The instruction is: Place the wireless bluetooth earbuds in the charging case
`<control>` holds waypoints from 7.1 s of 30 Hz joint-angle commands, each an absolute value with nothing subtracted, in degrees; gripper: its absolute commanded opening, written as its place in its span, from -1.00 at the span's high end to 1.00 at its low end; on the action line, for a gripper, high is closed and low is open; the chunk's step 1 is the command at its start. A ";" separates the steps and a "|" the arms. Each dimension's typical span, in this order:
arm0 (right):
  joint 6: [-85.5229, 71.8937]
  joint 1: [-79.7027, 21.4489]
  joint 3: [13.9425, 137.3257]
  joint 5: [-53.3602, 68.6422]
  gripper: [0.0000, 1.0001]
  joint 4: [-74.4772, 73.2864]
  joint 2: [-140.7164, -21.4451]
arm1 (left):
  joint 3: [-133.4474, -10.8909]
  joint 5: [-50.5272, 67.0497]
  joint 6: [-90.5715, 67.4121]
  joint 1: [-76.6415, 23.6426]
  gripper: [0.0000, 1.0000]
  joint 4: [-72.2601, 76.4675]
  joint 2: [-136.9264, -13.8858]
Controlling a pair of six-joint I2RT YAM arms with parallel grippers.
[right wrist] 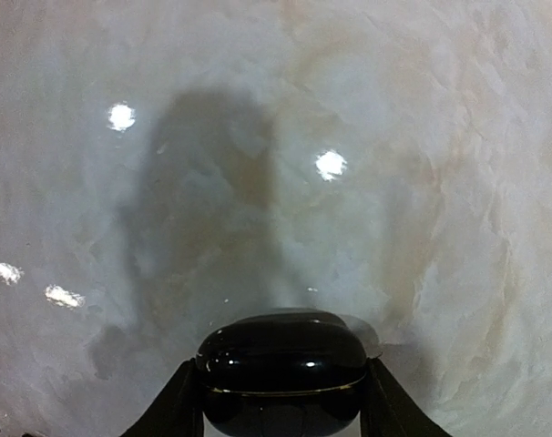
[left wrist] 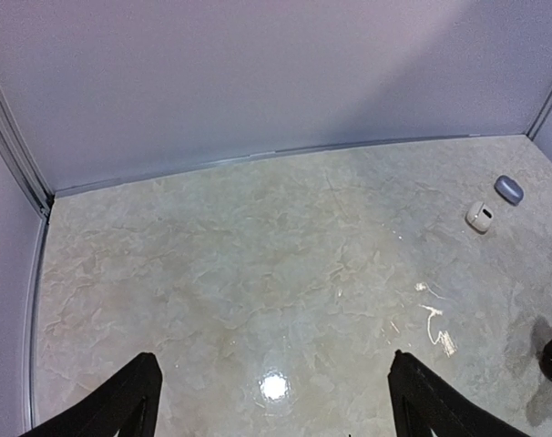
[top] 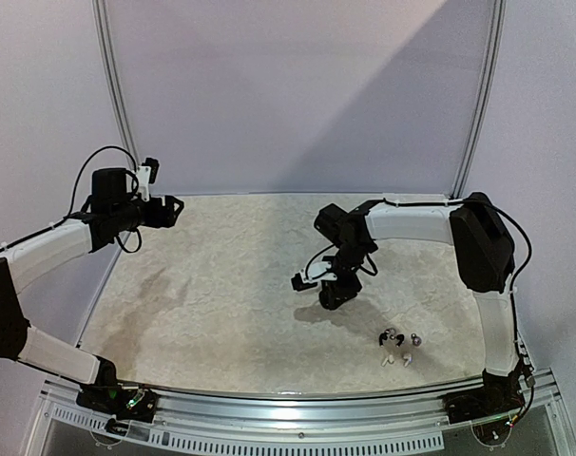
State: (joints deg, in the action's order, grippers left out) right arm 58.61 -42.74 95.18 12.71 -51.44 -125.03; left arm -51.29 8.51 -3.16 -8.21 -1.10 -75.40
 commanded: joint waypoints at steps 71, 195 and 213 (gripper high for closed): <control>12.92 -52.20 89.56 26.48 -0.70 -4.69 -104.32 | -77.95 45.81 50.90 -24.02 1.00 -48.84 -82.66; -4.62 -49.07 93.04 25.30 0.06 10.74 -109.94 | -58.10 60.65 24.73 -23.70 1.00 -2.62 -75.02; -6.99 -48.19 96.58 25.33 -0.05 3.45 -112.62 | -52.24 56.11 12.90 -23.81 1.00 10.69 -75.84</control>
